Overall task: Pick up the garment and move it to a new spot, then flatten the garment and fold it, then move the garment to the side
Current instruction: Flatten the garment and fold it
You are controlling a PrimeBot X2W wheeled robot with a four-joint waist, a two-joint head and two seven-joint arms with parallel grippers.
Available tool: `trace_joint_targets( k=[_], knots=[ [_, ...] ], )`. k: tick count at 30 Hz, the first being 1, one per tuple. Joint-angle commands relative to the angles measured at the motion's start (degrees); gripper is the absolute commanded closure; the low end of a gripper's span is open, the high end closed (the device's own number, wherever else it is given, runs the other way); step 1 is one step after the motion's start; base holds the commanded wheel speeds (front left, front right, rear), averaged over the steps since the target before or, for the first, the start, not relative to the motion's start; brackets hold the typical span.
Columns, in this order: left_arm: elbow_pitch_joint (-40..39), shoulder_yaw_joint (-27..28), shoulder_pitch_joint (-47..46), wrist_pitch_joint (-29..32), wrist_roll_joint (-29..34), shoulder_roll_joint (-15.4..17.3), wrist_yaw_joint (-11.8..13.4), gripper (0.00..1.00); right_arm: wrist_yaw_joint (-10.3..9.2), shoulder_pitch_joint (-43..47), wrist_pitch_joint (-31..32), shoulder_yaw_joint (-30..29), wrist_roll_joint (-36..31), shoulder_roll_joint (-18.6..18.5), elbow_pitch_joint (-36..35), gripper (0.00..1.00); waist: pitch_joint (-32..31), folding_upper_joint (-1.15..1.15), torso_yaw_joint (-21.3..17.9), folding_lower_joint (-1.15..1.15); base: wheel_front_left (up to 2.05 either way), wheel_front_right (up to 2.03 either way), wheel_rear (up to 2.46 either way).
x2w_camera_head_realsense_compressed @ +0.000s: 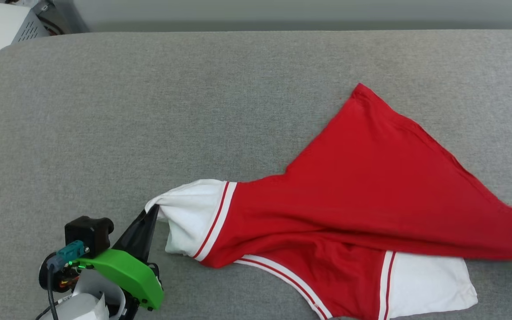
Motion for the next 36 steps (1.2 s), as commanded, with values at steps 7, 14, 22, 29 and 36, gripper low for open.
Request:
trace_joint_targets(
  k=[7, 14, 22, 29, 36],
  knots=[
    [0.08, -0.13, 0.09, 0.08, -0.19, 0.14, 0.25, 1.00, -0.04, 11.27, 0.84, -1.08, -0.95, 9.43, 2.66, 1.00, -0.11, 0.00, -0.16, 0.00, 0.00, 0.00, 0.00],
    [0.08, -0.45, 0.26, 0.25, -0.14, 0.13, 0.44, 1.00, -0.04, 9.65, -1.62, -9.46, -4.29, 10.66, 0.86, 0.00, -0.87, 0.00, -0.04, 0.00, 0.00, 0.00, 0.00],
    [-1.04, -1.11, -1.02, 0.89, 0.65, -0.24, 0.53, 1.00, -0.04, 1.15, -0.71, -18.33, -8.42, 9.89, -9.41, 0.00, 0.07, 0.00, 1.60, 0.00, 0.00, 0.00, 0.00],
    [-1.58, -2.01, -4.52, 1.63, 2.22, -1.47, -0.26, 1.00, -0.04, -14.80, 8.28, -12.04, -12.89, 9.99, -13.49, 0.00, 3.45, 0.00, 4.78, 0.00, 0.00, 0.00, 0.00],
    [-2.02, -3.01, -8.29, 1.93, 4.07, -3.21, -1.12, 1.00, -0.04, -32.11, 21.91, -0.46, -14.30, 12.94, -3.78, 0.00, 7.28, 0.00, 8.06, 0.00, 0.00, 0.00, 0.00]
  ],
)
